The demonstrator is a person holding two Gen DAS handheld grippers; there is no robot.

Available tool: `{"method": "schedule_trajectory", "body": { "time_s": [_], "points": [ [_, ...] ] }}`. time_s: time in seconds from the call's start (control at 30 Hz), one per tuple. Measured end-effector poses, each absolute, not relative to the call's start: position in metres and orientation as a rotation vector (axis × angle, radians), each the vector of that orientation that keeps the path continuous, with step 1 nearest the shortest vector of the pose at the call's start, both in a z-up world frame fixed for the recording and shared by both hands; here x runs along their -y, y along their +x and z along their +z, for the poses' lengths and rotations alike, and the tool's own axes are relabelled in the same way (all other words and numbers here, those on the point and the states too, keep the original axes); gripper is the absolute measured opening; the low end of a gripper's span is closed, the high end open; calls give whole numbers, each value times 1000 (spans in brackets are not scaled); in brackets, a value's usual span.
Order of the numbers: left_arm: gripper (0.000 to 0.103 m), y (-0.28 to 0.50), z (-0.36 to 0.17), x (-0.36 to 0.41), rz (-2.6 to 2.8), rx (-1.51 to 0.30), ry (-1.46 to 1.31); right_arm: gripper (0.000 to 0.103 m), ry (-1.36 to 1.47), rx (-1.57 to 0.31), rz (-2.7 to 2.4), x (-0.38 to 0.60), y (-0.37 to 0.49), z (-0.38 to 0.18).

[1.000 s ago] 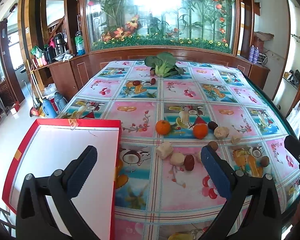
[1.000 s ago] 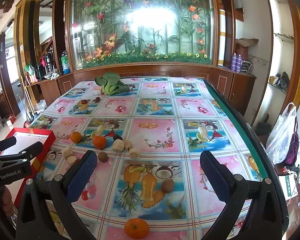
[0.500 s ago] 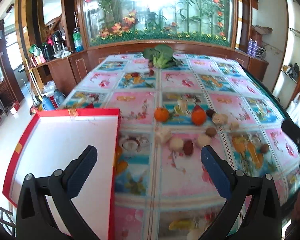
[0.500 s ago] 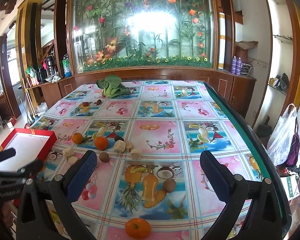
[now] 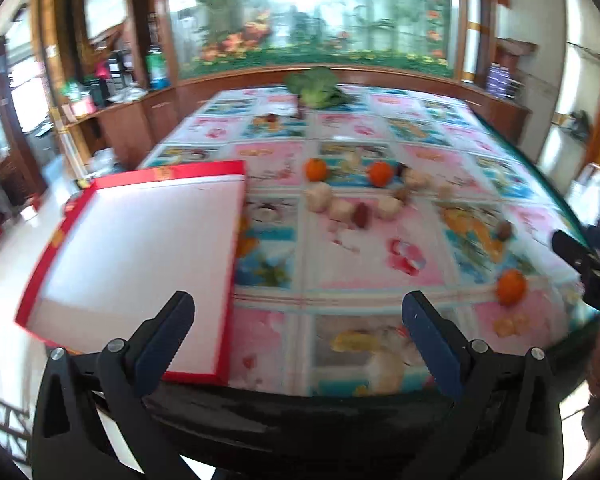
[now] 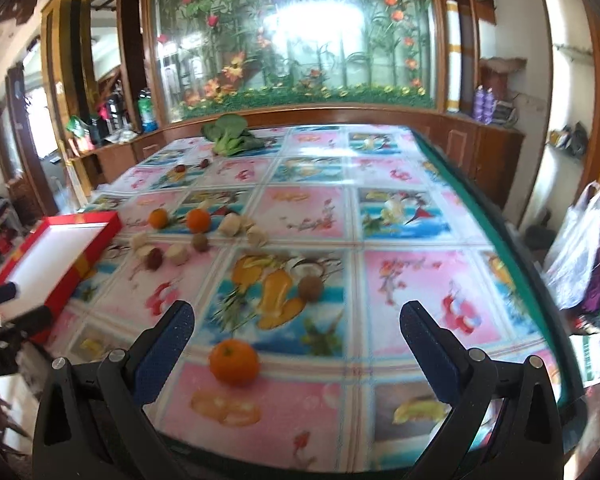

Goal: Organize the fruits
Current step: 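Move both tools over the table toward the scattered fruits, then grasp a mandarin orange with the right tool while the left tool grasps a beige ball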

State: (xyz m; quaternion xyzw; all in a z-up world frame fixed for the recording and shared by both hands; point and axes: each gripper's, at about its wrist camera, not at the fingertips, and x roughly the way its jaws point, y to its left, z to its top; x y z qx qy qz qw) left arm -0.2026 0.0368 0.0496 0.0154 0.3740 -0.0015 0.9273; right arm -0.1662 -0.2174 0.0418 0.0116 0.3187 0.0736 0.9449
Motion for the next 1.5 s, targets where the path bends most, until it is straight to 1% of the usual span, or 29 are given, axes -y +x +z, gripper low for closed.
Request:
{"method": "schedule_trajectory", "body": {
  "time_s": [0.2,0.4,0.47,0.5,0.53,0.57,0.6,0.67,0.77,0.87,0.93,0.97,1.03,1.1,1.2,1.3,1.43,1.5],
  "points": [
    [103,-200,47,-24,-38,-804,69,100,42,-676,245,205,-168,26],
    [103,-175,46,-28,-34,-830,68,89,71,-723,292,197,-160,14],
    [103,-159,41,-31,-19,-861,76,77,69,-753,312,193,-155,9],
    [103,-150,38,-33,-10,-876,84,74,64,-770,313,192,-152,6],
    [103,-146,36,-34,-9,-882,80,65,62,-788,311,191,-149,3],
    [103,-140,34,-35,-9,-886,77,59,65,-806,312,190,-147,0],
    [103,-133,34,-36,-17,-886,74,58,71,-820,315,190,-145,-3],
    [103,-122,34,-34,-30,-880,72,48,79,-844,321,190,-141,-9],
    [103,-108,35,-28,-61,-882,76,40,62,-843,309,190,-139,-12],
    [102,-91,33,-17,-99,-886,92,37,52,-845,321,188,-138,-14],
    [95,-78,29,-9,-128,-907,103,36,48,-843,329,187,-137,-14],
    [94,-71,25,-5,-154,-924,98,36,48,-843,331,187,-138,-14],
    [86,-59,19,1,-177,-950,99,35,51,-843,336,187,-138,-14],
    [83,-44,11,8,-193,-975,114,35,48,-843,336,186,-136,-14],
    [83,-33,7,18,-223,-975,149,35,44,-845,338,185,-135,-14],
    [75,-25,6,25,-262,-987,168,36,48,-848,342,186,-134,-14],
    [63,-19,4,27,-295,-984,196,36,48,-848,343,186,-133,-14],
    [59,-18,2,28,-321,-985,204,36,47,-849,344,186,-133,-15]
  ]
}}
